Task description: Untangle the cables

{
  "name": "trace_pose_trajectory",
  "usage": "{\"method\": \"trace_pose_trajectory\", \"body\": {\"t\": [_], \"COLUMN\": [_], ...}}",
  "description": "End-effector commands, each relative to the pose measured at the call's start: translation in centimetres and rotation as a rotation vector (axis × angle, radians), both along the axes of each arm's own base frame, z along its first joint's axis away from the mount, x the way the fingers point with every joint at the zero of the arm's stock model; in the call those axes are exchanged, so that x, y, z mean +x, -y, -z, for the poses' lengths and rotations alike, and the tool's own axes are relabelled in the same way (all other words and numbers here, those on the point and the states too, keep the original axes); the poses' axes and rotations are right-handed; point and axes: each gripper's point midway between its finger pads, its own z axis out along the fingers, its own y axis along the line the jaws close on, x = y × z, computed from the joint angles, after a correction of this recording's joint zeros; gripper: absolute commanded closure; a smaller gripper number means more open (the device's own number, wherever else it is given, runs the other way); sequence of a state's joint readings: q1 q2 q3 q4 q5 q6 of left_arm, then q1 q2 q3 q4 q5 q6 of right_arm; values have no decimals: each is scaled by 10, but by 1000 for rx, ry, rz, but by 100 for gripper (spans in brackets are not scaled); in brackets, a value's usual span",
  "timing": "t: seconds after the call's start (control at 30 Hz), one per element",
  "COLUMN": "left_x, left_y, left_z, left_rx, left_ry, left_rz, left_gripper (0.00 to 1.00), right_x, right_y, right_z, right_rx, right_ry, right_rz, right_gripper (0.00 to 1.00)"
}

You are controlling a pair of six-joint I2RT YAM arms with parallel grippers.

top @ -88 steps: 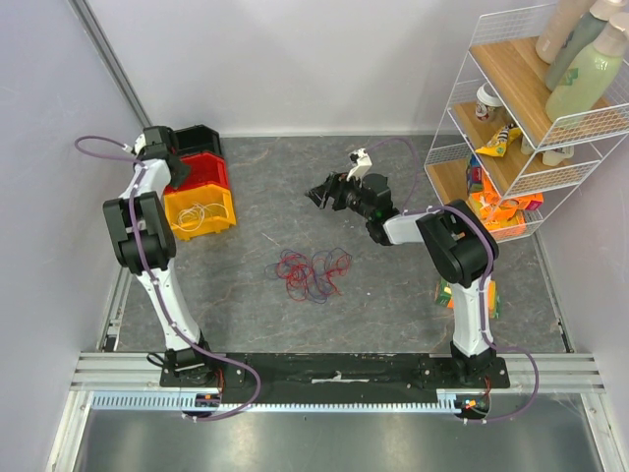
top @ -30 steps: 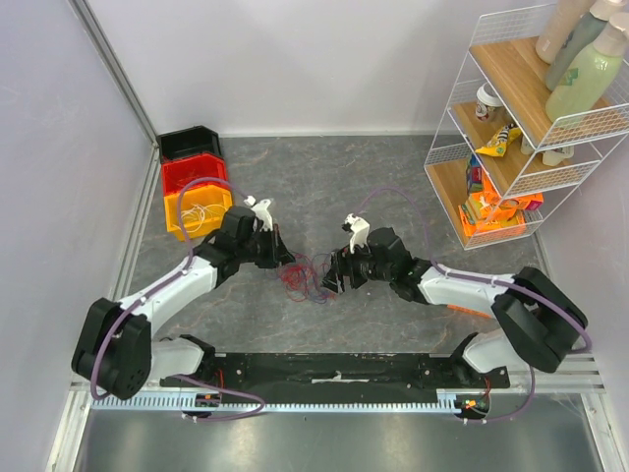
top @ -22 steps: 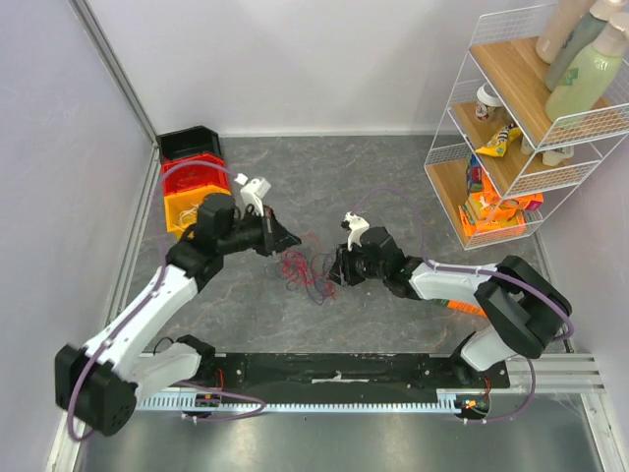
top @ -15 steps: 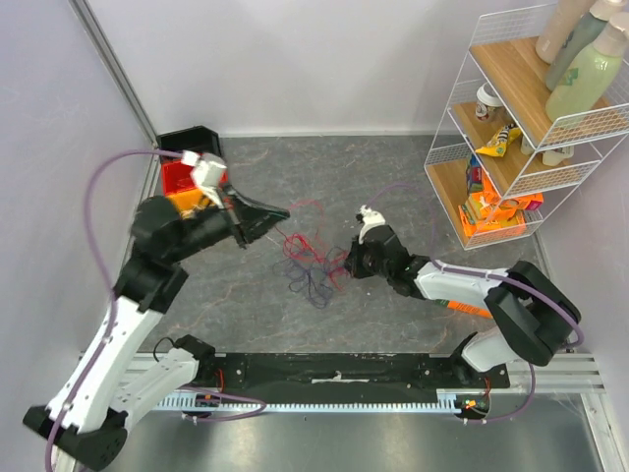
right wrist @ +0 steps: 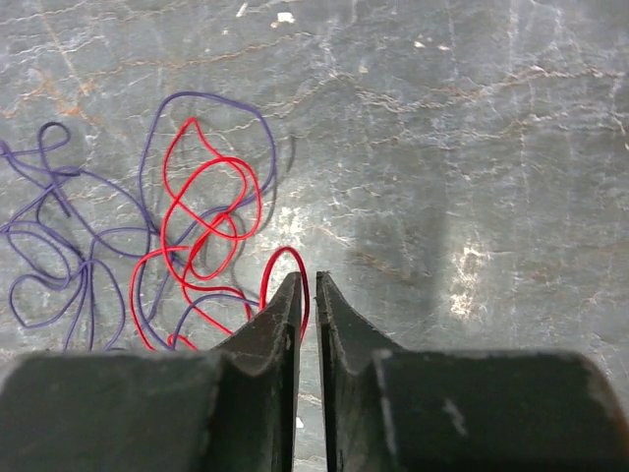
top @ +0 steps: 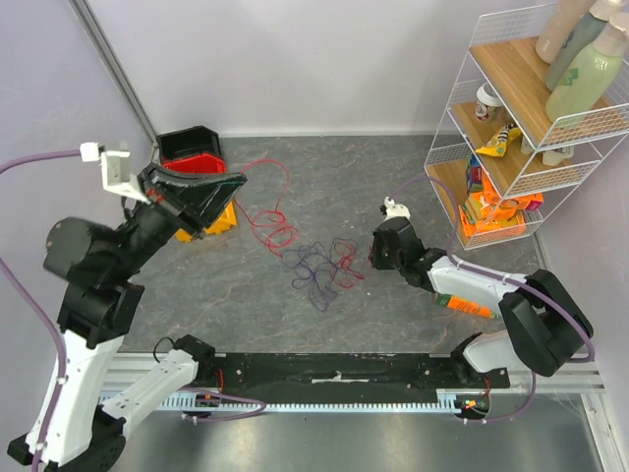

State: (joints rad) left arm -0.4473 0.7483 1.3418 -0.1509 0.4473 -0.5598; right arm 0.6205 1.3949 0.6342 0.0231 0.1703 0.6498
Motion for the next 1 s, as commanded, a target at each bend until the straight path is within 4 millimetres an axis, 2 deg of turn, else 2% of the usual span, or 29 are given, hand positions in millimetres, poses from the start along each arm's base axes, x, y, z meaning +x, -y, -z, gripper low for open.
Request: {"method": "trace_pose_trajectory", "body": {"t": [0.0,0.13,0.3,0.4,0.47,0.57,0.63,0.7,0.73,0.77,0.97], "left_x": [63,122,195,239,269,306,324,333,337,341,365], "left_y": [-11,-19,-66,-92,-111,-155,-184,-211,-234,-244,-275], "left_z": [43,80,123,145,156,178,199,216,228,237,289], "left_rx": [52,91,122,93,51,76,78,49,28,-2,-18], "left_ry": [-202,-341,-425,-434,-458,-514,-570,-614,-653,-688,-793], "left_rz": [-228,-419,-804,-904,-904,-1052,-1138,-1201,-1239,-1247,-1257], "left_gripper": [98,98,98,98,98,98,98,98,98,98,98], "right_x": [6,0,-3,-3,-3,-2,-2,-1,-1,-1,0], "right_y": [-17,-28,-38,-41,-45,-47,-48,-49,-51,-51,-53], "right_z": [-26,-16,-13,-8,-4,-1,2,2,2,3,7], "right_rx": [23,66,90,90,92,90,88,90,94,91,91], "right_ry": [49,33,34,25,11,-1,-9,-12,-11,-16,-30], "right_rz": [-113,-171,-224,-247,-265,-272,-274,-282,-287,-285,-291], "right_gripper": [81,80,81,81,82,82,82,82,82,82,82]}}
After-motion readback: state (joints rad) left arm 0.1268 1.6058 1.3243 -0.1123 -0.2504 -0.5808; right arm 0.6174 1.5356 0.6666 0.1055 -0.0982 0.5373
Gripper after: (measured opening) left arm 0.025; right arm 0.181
